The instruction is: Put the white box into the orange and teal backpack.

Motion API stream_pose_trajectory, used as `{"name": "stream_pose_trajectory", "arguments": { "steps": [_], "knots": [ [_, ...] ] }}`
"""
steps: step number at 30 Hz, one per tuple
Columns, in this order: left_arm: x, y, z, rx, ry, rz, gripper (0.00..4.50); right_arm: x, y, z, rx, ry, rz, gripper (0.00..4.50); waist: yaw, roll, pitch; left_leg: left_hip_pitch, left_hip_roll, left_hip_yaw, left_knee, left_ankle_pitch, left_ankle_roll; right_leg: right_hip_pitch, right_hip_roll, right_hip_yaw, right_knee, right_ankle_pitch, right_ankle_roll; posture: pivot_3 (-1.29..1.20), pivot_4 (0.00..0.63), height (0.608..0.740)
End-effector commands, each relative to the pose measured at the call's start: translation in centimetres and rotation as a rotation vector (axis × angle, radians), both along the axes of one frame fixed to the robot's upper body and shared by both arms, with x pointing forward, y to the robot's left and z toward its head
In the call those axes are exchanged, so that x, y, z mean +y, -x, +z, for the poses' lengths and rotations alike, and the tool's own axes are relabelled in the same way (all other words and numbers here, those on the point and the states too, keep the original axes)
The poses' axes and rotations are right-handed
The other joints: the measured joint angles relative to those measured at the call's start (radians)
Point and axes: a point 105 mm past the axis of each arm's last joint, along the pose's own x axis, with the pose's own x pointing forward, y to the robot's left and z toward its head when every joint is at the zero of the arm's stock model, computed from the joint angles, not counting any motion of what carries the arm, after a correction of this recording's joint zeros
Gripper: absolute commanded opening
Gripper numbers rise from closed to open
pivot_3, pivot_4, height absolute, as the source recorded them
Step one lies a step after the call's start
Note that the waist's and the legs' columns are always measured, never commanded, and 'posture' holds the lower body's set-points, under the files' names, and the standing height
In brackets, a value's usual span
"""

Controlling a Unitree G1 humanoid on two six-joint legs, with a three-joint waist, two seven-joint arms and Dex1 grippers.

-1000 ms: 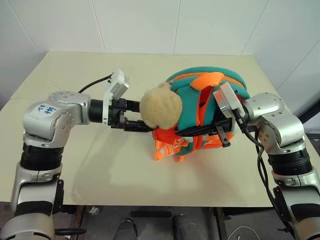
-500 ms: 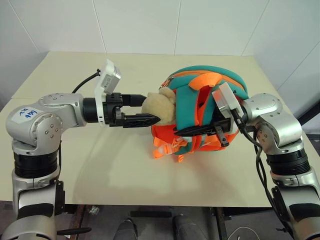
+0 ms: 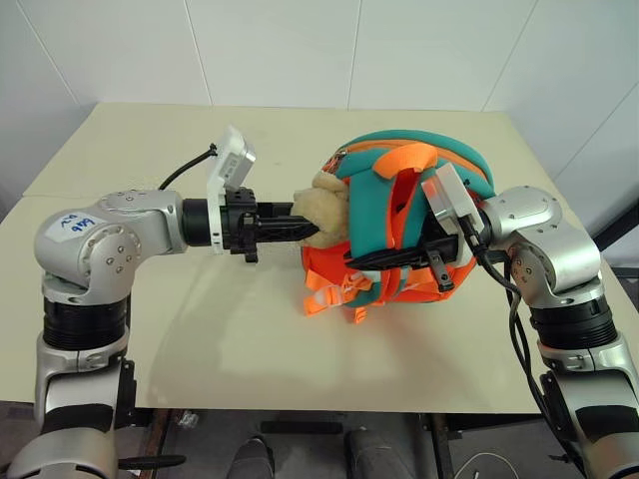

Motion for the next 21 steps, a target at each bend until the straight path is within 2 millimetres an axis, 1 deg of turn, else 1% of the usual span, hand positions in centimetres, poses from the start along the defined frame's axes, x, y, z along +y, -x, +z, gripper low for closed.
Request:
{"name": "stream_pose_trajectory", "arguments": {
  "steps": [1,2,4,7,12,14,15,18,21],
  "knots": [
    [0.8,0.9,1.4,-0.027,-0.008,-0.012,0.63,0.1,0.6,1.2,-0.044,-0.064,0.015,0.00,0.000,0.000,0.000,0.000,0.000,0.000,0.000,0.000,0.000,0.000,0.000,0.000,0.000,0.000,0.000,0.00,0.150,0.740],
    [1.2,0.9,1.7,-0.032,-0.007,-0.003,0.43,0.1,0.7,1.2,-0.041,-0.083,0.013,0.00,0.000,0.000,0.000,0.000,0.000,0.000,0.000,0.000,0.000,0.000,0.000,0.000,0.000,0.000,0.000,0.00,0.150,0.740],
    [2.0,1.0,2.1,-0.039,-0.011,0.020,0.26,0.0,0.7,1.3,-0.032,-0.113,0.010,0.00,-0.001,0.000,0.000,0.000,0.000,0.000,0.000,0.000,0.000,0.000,0.000,0.000,0.000,0.000,0.000,0.00,0.150,0.740],
    [3.2,0.8,2.5,-0.052,-0.031,0.067,0.22,0.1,0.9,1.6,-0.018,-0.181,0.014,0.00,-0.001,0.000,0.000,0.000,0.000,0.000,-0.001,0.000,0.000,0.000,0.000,0.000,0.000,0.000,0.000,0.00,0.150,0.740],
    [4.2,0.5,3.2,-0.079,-0.040,0.113,0.22,0.2,1.2,1.6,-0.008,-0.201,0.016,0.00,0.000,0.000,0.000,0.000,0.000,0.000,-0.001,0.000,0.000,0.000,0.000,0.000,-0.001,0.000,0.000,0.00,0.150,0.740],
    [5.2,0.0,3.7,-0.092,-0.052,0.154,0.22,0.4,1.5,1.5,0.004,-0.215,0.023,0.00,-0.001,0.000,0.000,0.000,0.000,0.000,-0.001,0.000,0.000,0.000,0.000,0.000,-0.001,0.000,0.000,0.00,0.150,0.740],
    [5.7,-0.3,3.7,-0.092,-0.066,0.177,0.22,0.5,1.5,1.5,0.009,-0.221,0.025,0.00,-0.001,0.000,0.000,0.000,0.000,0.000,-0.001,0.000,0.000,0.000,0.000,0.000,-0.001,0.000,0.000,0.00,0.150,0.740],
    [7.1,-1.4,2.1,-0.067,-0.163,0.247,0.22,0.6,1.8,1.3,0.023,-0.228,0.028,0.00,-0.003,0.001,0.000,0.000,0.000,0.000,-0.002,0.000,0.000,-0.001,0.000,0.000,-0.001,0.000,0.000,0.00,0.150,0.740],
    [7.4,-1.8,1.6,-0.056,-0.185,0.254,0.22,0.7,2.0,1.2,0.035,-0.235,0.033,0.00,0.001,0.001,0.001,0.000,0.000,0.000,-0.003,0.000,0.000,-0.001,0.000,0.000,-0.001,0.000,-0.001,0.00,0.150,0.740]
  ]
}}
